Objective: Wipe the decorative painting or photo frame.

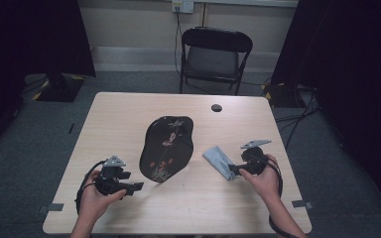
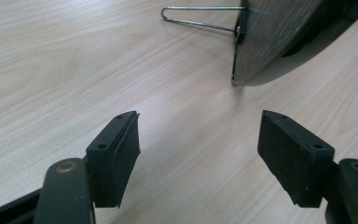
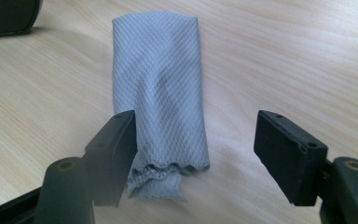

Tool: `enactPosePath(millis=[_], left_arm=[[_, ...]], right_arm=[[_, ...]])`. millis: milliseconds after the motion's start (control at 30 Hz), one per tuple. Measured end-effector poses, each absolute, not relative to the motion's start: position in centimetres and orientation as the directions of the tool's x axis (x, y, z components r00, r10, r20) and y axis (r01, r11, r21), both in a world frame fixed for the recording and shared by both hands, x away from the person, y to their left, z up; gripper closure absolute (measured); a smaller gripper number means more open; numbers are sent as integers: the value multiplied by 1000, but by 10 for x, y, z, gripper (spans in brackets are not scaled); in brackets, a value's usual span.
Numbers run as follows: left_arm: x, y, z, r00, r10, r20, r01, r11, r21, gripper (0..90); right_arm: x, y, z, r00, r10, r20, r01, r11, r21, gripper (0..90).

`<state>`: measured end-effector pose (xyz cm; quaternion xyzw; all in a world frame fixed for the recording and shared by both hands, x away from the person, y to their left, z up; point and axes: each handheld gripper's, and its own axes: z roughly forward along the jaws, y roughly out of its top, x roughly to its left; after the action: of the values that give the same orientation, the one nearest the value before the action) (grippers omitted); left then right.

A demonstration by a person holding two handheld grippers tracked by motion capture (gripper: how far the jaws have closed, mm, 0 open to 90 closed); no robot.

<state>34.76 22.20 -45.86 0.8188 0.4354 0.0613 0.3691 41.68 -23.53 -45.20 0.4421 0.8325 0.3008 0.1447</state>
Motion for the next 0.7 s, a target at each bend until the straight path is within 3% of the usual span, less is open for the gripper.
enactPosePath(millis=[700], left_arm=[[354,231,-480,584,793,-176,685,-365,630,271]], right_arm=[[404,-263,-462,-538,842,41,665,394,634,283]])
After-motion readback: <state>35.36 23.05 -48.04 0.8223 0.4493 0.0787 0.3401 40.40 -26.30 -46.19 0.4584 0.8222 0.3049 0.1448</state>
